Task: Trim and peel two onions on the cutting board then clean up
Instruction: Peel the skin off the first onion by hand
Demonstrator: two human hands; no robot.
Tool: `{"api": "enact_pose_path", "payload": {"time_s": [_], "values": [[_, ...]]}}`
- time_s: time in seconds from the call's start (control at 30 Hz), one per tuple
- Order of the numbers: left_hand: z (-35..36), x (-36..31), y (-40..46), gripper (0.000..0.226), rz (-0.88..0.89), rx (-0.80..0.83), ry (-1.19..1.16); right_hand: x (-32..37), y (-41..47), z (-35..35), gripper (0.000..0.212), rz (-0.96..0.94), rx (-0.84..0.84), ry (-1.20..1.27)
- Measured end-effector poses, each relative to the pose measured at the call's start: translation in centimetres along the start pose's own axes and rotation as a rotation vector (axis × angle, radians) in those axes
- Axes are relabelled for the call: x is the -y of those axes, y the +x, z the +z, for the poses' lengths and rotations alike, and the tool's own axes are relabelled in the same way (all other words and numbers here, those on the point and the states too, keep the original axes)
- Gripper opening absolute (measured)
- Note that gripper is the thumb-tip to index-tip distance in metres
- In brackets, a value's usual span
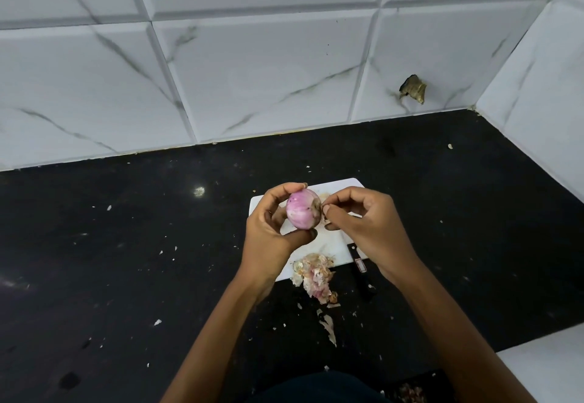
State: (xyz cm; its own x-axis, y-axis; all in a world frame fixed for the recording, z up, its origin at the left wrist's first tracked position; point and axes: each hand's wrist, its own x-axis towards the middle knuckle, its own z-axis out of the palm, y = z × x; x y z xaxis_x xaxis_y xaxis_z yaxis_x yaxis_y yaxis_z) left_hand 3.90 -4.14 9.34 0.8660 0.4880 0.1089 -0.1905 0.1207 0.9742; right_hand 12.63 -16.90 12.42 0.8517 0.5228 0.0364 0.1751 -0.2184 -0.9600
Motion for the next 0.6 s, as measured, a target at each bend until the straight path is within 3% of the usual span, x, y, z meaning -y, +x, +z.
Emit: {"api": "enact_pose_path", "payload": {"time_s": [0.2, 0.37, 0.5, 0.6], "values": [[0.0, -0.1, 0.1, 0.066, -0.112, -0.007, -0.168, -1.2, 0.4, -0.3, 0.006, 0.011, -0.070, -0.122], [-0.6, -0.5, 0.0, 0.061, -0.280, 0.066, -0.377, -2.1, 0.2, -0.8, 0.038, 0.076, 0.096, -0.430], [-0.9, -0.4, 0.0, 0.066, -0.361, 0.133, -0.450, -2.3, -0.1, -0.9, 0.010, 0.085, 0.126, -0.423], [-1.0, -0.3, 0.0, 0.067, -0.409, 0.150, -0.509, -2.2, -0.1, -0.9, 0.015, 0.083, 0.194, -0.387]]}}
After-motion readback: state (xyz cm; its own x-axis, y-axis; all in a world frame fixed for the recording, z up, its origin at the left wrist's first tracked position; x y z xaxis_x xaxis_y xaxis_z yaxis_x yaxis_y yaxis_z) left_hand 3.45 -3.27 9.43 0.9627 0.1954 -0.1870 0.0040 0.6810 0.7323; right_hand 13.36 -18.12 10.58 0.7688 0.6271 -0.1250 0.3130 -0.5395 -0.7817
